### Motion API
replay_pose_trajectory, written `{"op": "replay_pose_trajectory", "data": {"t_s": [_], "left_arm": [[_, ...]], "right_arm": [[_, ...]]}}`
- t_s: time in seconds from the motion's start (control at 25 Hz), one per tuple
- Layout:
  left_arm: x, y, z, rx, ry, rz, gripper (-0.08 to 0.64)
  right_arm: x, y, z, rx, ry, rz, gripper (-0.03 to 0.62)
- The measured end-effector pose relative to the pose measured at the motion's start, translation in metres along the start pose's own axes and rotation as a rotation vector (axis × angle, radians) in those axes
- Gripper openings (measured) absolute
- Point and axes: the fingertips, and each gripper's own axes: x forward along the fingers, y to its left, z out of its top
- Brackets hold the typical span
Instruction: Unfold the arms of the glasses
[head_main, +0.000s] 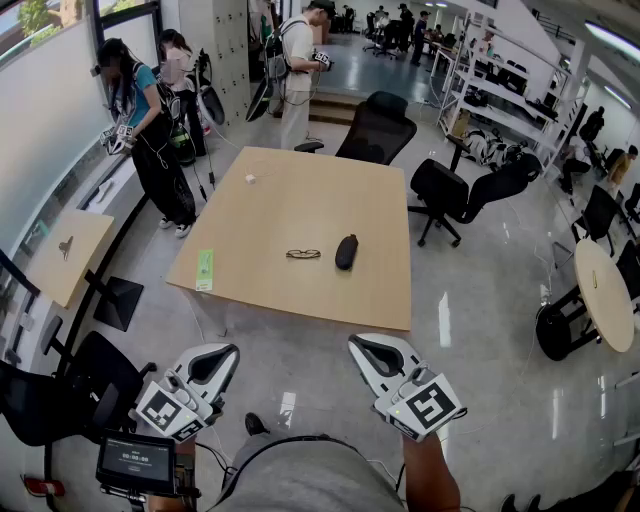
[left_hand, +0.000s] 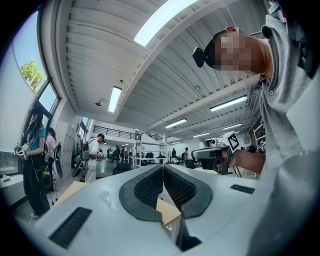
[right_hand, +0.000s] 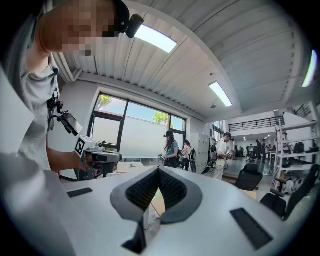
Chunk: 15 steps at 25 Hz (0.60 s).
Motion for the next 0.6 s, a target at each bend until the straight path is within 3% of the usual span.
{"op": "replay_pose_trajectory", "data": {"t_s": [0.6], "left_arm": [[0.005, 0.012, -0.009, -0.017, 0.032, -0.016, 0.012]], "right_arm": [[0.015, -0.008, -0.014, 0.057, 0.022, -0.009, 0.005]]}}
